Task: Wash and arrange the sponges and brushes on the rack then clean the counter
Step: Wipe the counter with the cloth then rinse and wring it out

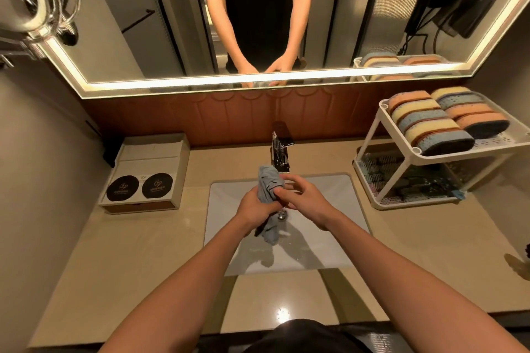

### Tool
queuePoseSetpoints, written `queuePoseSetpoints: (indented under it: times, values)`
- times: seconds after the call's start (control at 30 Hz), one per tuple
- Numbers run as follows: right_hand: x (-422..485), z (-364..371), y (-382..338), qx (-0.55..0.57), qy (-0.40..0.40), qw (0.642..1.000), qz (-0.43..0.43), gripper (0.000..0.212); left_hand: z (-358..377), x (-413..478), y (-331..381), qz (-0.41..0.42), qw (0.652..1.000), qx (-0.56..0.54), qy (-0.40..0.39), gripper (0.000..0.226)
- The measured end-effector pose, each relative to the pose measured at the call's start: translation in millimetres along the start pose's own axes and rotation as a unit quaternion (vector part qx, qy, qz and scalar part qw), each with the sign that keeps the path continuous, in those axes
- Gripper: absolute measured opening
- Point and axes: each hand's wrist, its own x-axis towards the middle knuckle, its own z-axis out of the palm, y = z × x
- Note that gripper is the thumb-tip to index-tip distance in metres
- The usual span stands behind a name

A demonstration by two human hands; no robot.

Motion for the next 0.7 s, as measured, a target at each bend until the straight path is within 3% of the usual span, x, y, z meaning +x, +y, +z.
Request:
queuePoseSetpoints:
  times: [0.07,0.13,0.27,0.37,0.53,0.63,0.7]
  values:
    - [2.4,6.9,-1.5,0.015,0.01,1.0,-0.012,0.04,-0.9,-5.5,6.4,0.013,0.997,-0.058,-0.041,0.042]
    - [6.6,14.1,-3.9,0.004,0.027,0.999,-0.017,0.038,-2.7,-8.5,12.2,0.033,0.996,-0.054,-0.058,0.036]
    - [15.2,20.7,-10.2,-0.034,0.119,0.992,-0.014,0.012,-8.7,-11.1,15.8,0.052,0.997,0.003,-0.062,0.028]
    - [20.7,15.9,-14.4,-0.028,0.17,0.985,-0.003,0.014,-13.4,-16.0,15.6,0.035,0.99,-0.087,-0.103,0.026]
    - [22.2,7.6,-25.7,-0.002,0.185,0.983,-0.006,0.012,-23.5,-8.7,20.0,0.012,0.987,-0.158,0.005,0.025]
    - [21.1,7.4,-28.8,-0.098,0.162,0.981,-0.045,0.021,-27.0,-2.7,29.6,-0.029,0.976,-0.205,0.06,0.031]
    - [20.4,6.5,-28.3,-0.203,0.16,0.964,-0.071,0.029,-28.7,-1.0,38.0,-0.087,0.953,-0.285,0.053,0.039]
